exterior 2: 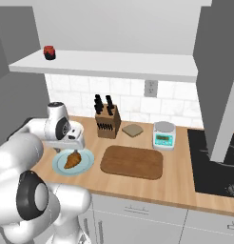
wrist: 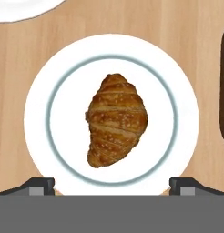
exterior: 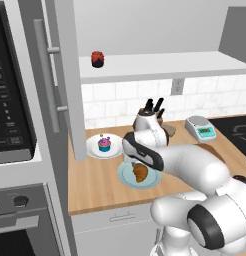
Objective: From the different types of pastries on the counter, select a croissant and place it on the cutting board. Then retrieve a jar of jam from the cabinet and place it alongside the croissant on the cutting board.
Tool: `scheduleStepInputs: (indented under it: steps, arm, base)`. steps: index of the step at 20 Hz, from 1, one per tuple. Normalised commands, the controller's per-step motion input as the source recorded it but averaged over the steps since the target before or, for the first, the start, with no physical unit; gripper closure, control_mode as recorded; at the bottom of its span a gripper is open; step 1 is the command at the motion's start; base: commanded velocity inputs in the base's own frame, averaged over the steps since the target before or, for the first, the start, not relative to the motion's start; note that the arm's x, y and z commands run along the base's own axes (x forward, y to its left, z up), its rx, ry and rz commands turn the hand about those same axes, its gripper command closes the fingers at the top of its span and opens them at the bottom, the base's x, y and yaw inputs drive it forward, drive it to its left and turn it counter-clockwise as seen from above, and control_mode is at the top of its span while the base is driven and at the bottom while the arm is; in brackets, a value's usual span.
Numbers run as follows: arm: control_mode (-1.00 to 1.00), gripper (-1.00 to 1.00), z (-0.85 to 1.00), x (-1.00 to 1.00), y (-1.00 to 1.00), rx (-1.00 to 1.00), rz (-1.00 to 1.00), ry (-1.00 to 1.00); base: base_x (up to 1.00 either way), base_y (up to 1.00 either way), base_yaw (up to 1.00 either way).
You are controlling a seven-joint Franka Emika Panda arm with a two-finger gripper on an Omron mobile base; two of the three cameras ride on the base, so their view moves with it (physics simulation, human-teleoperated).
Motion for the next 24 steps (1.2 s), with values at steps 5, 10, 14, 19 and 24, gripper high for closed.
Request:
scheduleStepInputs:
  steps: [5, 10, 14, 19, 24]
  arm:
    - [-1.0, -1.0, -0.2, 0.0, 0.0, 0.0, -0.05, -0.03]
    - [-1.0, -1.0, -0.08, 0.0, 0.0, 0.0, -0.03, 0.01]
    - [-1.0, -1.0, -0.21, 0.0, 0.0, 0.0, 0.0, 0.03]
    - [-1.0, -1.0, -0.16, 0.0, 0.0, 0.0, 0.0, 0.02]
    - [-1.0, -1.0, -0.11, 0.0, 0.0, 0.0, 0.0, 0.0]
  base:
    - [0.0, 0.0, 0.0]
    - [0.0, 0.0, 0.0]
    - [0.0, 0.0, 0.0]
    - [0.0, 0.0, 0.0]
    - [0.0, 0.0, 0.0]
